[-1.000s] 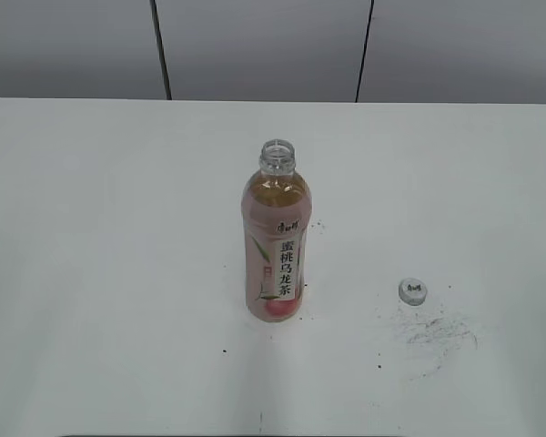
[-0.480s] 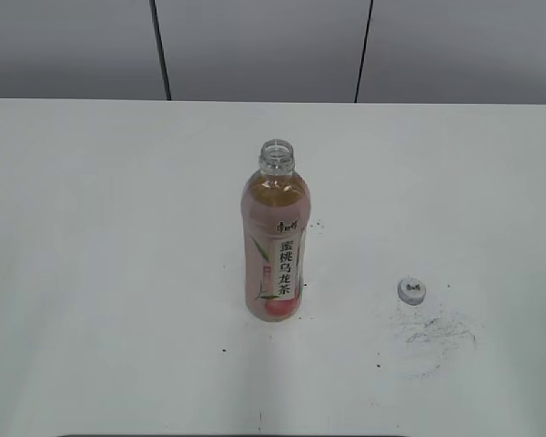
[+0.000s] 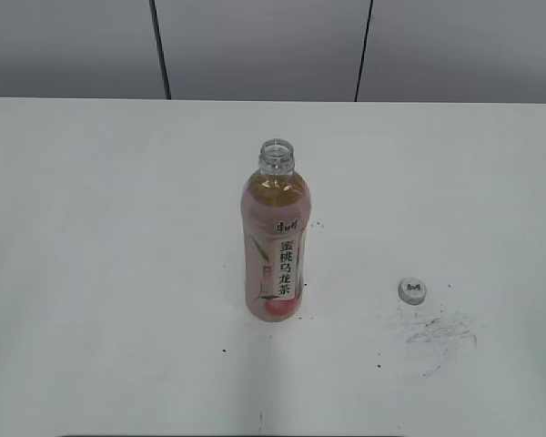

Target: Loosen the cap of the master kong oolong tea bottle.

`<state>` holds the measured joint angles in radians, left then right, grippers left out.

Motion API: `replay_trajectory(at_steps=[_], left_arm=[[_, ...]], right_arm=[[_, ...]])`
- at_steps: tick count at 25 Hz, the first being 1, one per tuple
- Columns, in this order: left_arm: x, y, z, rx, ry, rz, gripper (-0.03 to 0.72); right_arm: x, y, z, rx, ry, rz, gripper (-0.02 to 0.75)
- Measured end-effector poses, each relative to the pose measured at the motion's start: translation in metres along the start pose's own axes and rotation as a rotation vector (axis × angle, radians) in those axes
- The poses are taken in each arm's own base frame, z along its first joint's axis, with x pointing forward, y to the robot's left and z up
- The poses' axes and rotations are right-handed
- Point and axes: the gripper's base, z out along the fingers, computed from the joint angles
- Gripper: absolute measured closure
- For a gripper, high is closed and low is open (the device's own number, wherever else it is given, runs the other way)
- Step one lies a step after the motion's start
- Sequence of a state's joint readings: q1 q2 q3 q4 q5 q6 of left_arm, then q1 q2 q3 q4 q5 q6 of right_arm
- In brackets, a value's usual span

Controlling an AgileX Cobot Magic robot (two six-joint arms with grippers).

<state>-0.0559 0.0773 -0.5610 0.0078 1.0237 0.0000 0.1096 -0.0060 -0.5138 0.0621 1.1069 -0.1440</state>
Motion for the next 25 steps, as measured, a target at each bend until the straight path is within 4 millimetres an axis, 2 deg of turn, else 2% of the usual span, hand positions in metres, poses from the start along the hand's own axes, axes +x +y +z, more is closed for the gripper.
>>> replay_trajectory(at_steps=[5, 25], left_arm=[[0.007, 0.0, -0.012, -0.001, -0.076, -0.001, 0.188], [0.007, 0.0, -0.012, -0.004, -0.079, 0.0, 0.188]], right_arm=[[0.0, 0.0, 0.0, 0.002, -0.004, 0.002, 0.194], [-0.001, 0.001, 0.0, 0.079, 0.003, 0.046, 0.194]])
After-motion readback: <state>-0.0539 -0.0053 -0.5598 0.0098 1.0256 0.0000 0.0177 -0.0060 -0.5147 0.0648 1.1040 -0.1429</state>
